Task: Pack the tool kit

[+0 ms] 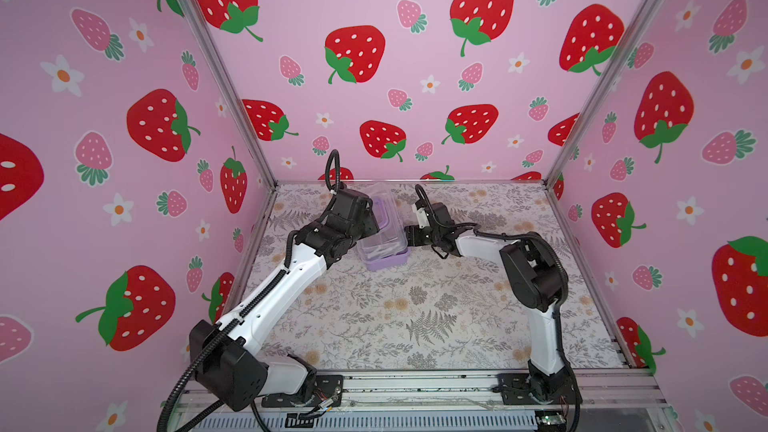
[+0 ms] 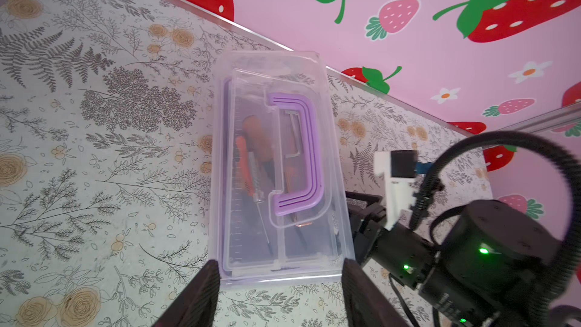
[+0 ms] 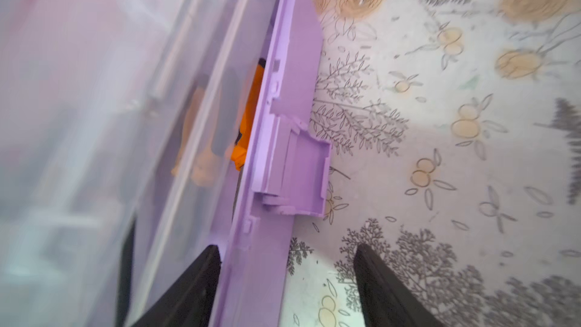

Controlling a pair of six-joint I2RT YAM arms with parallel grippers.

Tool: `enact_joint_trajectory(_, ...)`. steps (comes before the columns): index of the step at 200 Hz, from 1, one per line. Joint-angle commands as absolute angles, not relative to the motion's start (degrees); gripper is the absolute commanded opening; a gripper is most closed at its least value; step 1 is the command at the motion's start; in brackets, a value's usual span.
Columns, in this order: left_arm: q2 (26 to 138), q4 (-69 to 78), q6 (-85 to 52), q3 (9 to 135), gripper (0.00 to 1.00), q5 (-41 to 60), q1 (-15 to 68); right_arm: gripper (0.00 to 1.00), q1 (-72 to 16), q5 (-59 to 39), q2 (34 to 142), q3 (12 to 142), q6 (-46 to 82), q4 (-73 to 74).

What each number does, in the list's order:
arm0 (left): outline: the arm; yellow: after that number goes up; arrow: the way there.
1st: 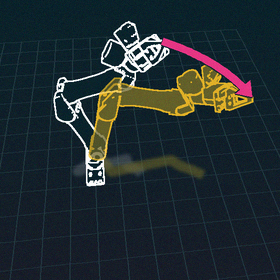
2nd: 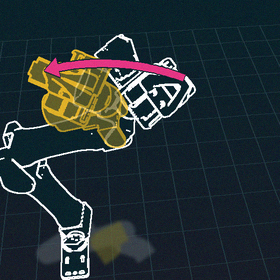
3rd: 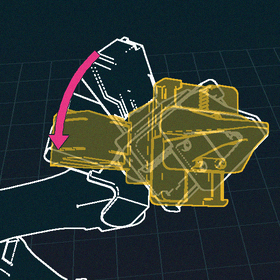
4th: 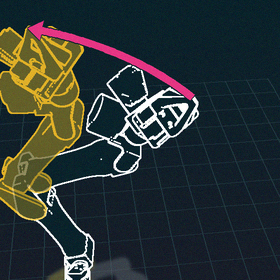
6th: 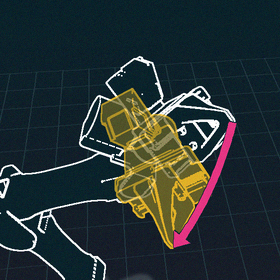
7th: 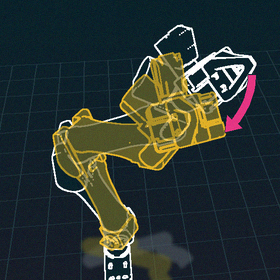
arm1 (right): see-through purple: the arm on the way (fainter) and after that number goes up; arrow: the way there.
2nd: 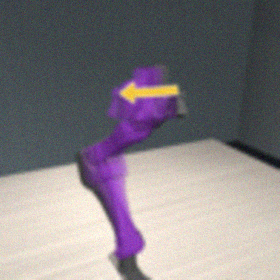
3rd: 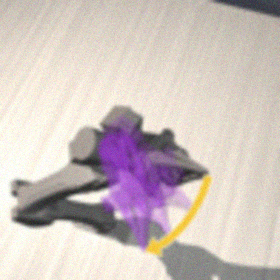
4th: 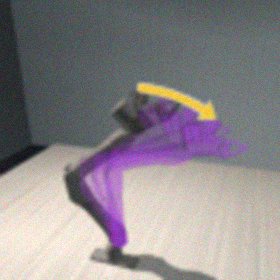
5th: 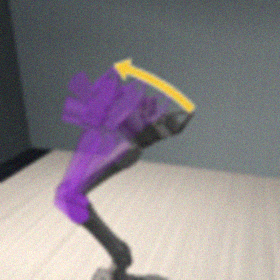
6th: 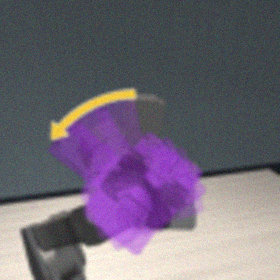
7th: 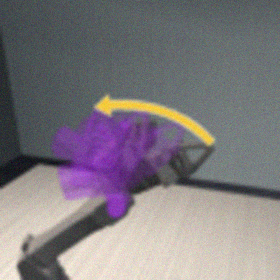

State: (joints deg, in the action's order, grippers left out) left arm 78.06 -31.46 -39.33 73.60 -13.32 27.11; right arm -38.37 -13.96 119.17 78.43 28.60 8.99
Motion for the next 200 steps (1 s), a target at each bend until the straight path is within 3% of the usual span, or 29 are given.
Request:
enact_joint_trajectory(1, 78.9, -30.5, -40.7, 72.0, 0.65, -12.2, 25.2, 0.71, -37.9, -16.6, 115.1, 78.7, 28.7, 10.9)
enact_joint_trajectory(57, 82.4, -28.5, -41.1, 68.8, 0.65, -9.2, 22.0, 0.72, -34.6, -18.8, 112.0, 75.3, 30.5, 12.8)
enact_joint_trajectory(103, 88.5, -28.0, -39.3, 71.6, 0.65, -6.5, 20.5, 0.73, -29.1, -27.5, 111.6, 67.9, 38.7, 23.1)
enact_joint_trajectory(120, 91.2, -28.0, -38.6, 73.6, 0.65, -6.2, 20.5, 0.83, -27.7, -31.7, 113.1, 65.7, 43.0, 28.1)
enact_joint_trajectory(123, 91.7, -28.1, -38.7, 73.9, 0.65, -6.2, 20.5, 0.96, -27.6, -32.3, 113.5, 65.5, 43.8, 28.9)
enact_joint_trajectory(125, 92.0, -28.2, -38.6, 74.1, 0.65, -6.2, 20.5, 1.00, -27.4, -32.7, 113.7, 65.3, 44.3, 29.5)
enact_joint_trajectory(162, 96.3, -28.3, -38.3, 77.1, 0.65, -6.5, 20.4, 0.99, -26.6, -37.2, 117.1, 62.3, 52.7, 37.8)
enact_joint_trajectory(200, 98.4, -27.7, -38.6, 77.6, 0.65, -6.2, 20.5, 0.99, -27.0, -37.7, 119.4, 56.6, 70.3, 51.6)
